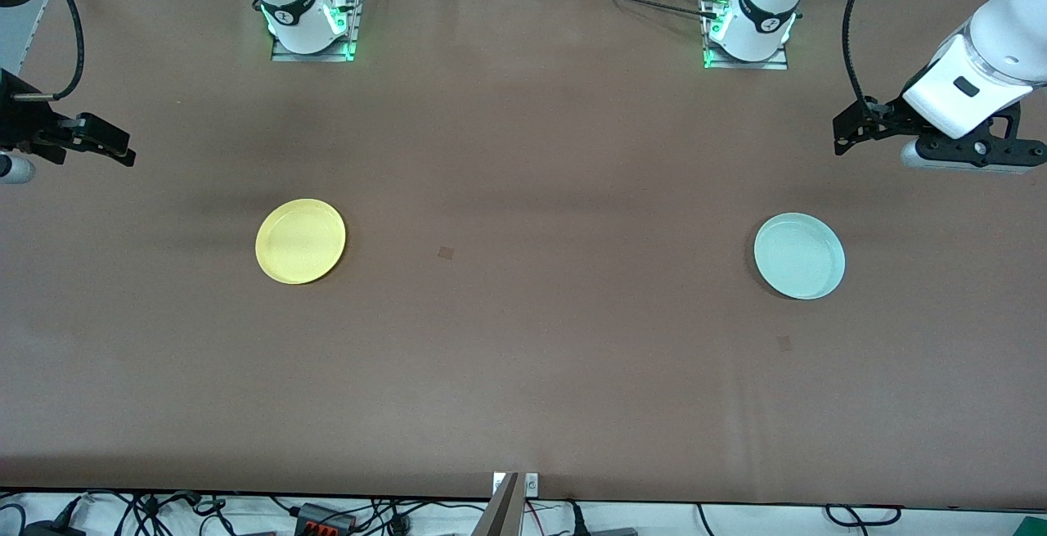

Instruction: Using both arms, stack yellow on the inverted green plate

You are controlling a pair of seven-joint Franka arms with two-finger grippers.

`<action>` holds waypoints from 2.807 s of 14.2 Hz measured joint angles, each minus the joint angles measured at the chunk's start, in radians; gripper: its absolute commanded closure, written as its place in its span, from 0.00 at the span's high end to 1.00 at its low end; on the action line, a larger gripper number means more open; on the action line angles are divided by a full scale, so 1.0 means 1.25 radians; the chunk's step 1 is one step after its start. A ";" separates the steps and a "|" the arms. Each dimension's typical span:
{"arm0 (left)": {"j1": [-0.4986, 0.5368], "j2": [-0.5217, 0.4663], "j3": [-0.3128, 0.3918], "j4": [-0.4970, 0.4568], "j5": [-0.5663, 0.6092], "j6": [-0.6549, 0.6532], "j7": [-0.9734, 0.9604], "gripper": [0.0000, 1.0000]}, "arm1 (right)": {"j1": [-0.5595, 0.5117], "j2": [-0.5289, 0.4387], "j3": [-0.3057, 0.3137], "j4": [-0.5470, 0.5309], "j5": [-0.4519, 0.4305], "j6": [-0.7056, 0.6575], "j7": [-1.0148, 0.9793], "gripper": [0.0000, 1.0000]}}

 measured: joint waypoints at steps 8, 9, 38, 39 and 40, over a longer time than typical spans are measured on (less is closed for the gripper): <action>0.000 0.004 0.000 0.016 0.001 -0.012 0.000 1.00 | -0.010 0.000 -0.002 0.000 0.000 -0.001 0.000 1.00; 0.000 0.010 0.000 0.027 0.001 -0.028 0.000 1.00 | -0.011 0.001 -0.002 0.000 0.000 -0.001 0.000 1.00; 0.342 0.530 -0.021 -0.131 -0.204 0.506 0.616 0.50 | -0.052 0.450 -0.003 -0.004 0.100 0.146 0.000 1.00; 0.345 0.531 -0.022 -0.130 -0.205 0.521 0.633 0.32 | -0.052 0.464 -0.003 -0.004 0.107 0.157 0.000 1.00; 0.345 0.530 -0.024 -0.127 -0.205 0.533 0.645 0.10 | -0.052 0.478 -0.003 -0.004 0.126 0.169 0.000 0.97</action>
